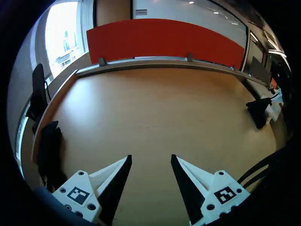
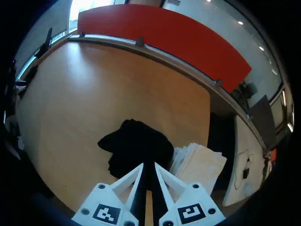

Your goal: Fold towel

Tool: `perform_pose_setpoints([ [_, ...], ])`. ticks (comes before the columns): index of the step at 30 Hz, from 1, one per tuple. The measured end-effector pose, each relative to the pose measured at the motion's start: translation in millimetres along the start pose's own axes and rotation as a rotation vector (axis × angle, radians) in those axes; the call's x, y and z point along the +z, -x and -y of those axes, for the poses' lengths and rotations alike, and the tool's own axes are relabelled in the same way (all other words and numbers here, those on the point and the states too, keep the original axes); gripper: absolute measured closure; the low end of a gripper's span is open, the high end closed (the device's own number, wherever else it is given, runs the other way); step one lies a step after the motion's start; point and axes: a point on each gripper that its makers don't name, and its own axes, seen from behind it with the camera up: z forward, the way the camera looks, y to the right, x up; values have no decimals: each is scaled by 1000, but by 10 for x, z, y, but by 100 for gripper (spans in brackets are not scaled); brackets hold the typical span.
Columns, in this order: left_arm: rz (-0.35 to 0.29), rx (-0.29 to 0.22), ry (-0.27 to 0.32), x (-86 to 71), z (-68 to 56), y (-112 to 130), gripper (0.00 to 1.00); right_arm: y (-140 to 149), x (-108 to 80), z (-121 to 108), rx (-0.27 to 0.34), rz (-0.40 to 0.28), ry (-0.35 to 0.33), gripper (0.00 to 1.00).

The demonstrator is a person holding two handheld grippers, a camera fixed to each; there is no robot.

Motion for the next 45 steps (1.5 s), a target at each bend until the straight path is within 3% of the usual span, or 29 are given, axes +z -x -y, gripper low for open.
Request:
perform_pose_setpoints([
  [27, -3, -10, 3, -17, 75, 47, 24, -188, -3, 108, -32, -3, -3, 94],
  [39, -4, -17, 3, -36, 109, 73, 24, -157, 22, 149, -42, 8, 0, 94],
  [45, -4, -10, -3, -64, 131, 71, 24, 26, 29, 91, -34, 33, 14, 94],
])
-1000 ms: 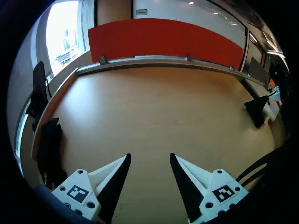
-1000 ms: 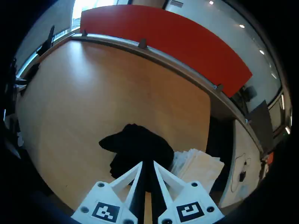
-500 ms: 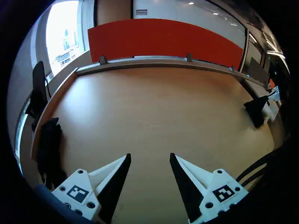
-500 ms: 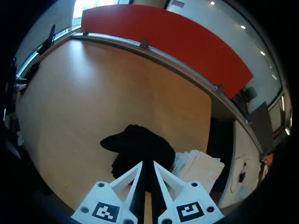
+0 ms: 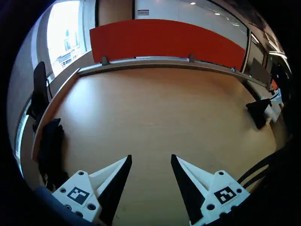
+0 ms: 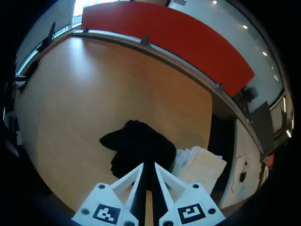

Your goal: Fold towel

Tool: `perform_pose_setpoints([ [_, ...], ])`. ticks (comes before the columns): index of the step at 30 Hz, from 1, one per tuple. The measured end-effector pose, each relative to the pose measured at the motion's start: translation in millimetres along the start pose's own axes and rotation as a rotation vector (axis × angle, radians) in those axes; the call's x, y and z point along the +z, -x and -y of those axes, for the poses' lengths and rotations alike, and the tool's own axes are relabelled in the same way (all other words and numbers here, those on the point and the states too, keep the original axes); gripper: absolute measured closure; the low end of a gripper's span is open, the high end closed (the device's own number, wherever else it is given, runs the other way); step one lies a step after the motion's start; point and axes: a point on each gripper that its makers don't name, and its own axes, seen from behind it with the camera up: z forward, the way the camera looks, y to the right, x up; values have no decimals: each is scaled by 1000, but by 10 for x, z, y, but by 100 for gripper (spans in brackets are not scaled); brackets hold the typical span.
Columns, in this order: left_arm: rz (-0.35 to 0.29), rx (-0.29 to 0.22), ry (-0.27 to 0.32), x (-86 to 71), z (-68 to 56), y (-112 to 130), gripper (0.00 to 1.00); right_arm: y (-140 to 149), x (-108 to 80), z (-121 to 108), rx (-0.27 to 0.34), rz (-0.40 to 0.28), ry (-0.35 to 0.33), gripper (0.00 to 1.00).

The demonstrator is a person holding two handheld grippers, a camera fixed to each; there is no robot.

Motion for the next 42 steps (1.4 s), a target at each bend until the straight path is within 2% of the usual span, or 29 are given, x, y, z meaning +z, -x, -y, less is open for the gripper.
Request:
perform_pose_setpoints([
  [6, 5, 9, -3, -16, 1, 4, 24, 293, 46, -85, 25, 42, 17, 94],
  [24, 26, 37, -22, -37, -1, 41, 24, 962, 340, -75, 68, 156, 17, 94],
  [30, 37, 43, -36, -42, 13, 57, 24, 1103, 461, -93, 114, 172, 13, 94],
  [42, 53, 50, -59, -28, 31, 42, 24, 1298, 690, -58, 162, 207, -6, 94],
])
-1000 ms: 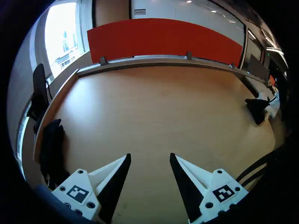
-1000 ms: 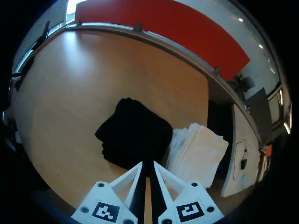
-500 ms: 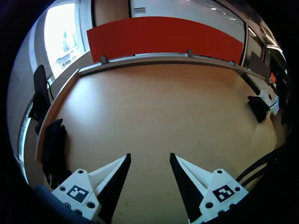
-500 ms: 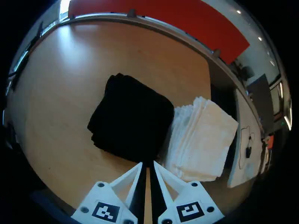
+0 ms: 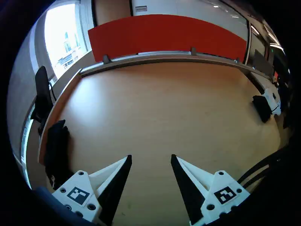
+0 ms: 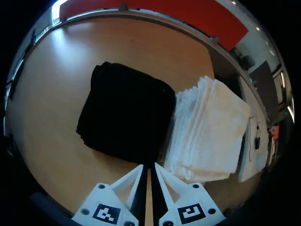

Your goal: Fold towel

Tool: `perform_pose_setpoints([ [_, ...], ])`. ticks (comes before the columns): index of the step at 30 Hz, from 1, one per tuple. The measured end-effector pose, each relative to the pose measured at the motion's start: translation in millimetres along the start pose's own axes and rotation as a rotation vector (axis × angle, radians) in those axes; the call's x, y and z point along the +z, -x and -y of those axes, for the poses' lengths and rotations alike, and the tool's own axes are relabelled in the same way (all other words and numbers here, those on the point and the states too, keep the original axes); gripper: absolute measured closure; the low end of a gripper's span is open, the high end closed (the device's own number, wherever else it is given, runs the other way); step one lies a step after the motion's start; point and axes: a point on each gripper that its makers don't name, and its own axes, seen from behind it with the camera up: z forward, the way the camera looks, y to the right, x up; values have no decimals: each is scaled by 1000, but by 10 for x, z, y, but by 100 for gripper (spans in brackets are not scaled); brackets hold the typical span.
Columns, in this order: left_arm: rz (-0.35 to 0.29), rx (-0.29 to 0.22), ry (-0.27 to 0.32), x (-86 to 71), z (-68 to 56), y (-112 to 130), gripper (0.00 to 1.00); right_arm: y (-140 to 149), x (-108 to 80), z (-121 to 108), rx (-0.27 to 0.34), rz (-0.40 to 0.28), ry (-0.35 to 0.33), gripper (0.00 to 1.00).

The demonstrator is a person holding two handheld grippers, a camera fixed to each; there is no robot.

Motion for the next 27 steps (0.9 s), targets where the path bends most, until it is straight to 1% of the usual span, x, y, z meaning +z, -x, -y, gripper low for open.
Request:
perform_pose_setpoints([
  [6, 3, 8, -5, 22, -16, -28, 24, 39, 63, 37, 10, 4, -10, 94],
  [20, 7, 17, 2, 62, -104, -45, 24, 58, 92, 67, 44, -10, -15, 94],
  [27, 6, 13, -1, 62, -96, -46, 24, 43, 65, 71, 52, -30, -13, 93],
])
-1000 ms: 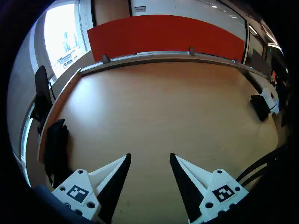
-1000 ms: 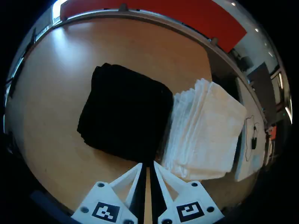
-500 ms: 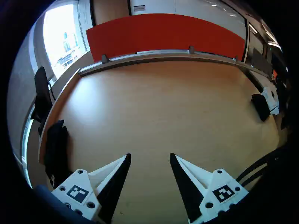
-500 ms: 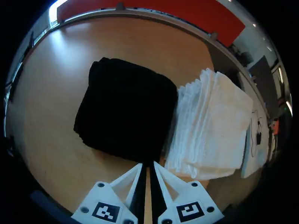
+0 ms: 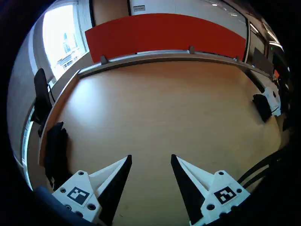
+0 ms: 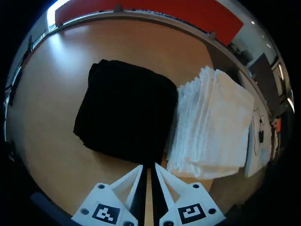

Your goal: Fold towel

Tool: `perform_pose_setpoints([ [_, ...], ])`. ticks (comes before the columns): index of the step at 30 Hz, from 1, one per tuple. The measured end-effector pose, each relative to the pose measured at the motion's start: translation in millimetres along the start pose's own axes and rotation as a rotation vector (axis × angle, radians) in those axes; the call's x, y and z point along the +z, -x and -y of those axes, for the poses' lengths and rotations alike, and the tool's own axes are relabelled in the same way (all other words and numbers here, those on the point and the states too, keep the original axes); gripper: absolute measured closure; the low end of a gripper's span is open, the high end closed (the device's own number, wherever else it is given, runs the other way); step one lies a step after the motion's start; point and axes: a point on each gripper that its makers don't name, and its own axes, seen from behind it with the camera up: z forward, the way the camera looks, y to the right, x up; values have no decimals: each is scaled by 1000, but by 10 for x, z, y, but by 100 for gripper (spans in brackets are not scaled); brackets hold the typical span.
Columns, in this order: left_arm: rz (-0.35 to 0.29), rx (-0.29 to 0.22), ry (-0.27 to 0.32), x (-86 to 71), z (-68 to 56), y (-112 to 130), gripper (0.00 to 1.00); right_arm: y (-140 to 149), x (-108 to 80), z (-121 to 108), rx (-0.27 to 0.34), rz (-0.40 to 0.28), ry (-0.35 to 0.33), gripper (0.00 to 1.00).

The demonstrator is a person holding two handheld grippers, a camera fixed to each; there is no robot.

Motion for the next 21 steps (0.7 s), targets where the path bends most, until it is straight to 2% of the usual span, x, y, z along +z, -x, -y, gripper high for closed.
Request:
perform_pose_setpoints([
  [10, -5, -1, 4, 8, -10, -21, 24, -19, -70, 4, 7, -30, 0, 91],
  [13, -7, 2, 7, 12, -25, -29, 24, -22, -103, 5, 7, -37, 1, 88],
  [15, -8, 3, 9, 14, -34, -36, 24, -24, -132, 6, 7, -43, 1, 78],
  [20, -11, -2, 13, 19, -46, -46, 24, -40, -208, -4, 18, -62, -3, 35],
  [21, -11, -3, 14, 20, -48, -47, 24, -43, -221, -7, 20, -66, -3, 32],
])
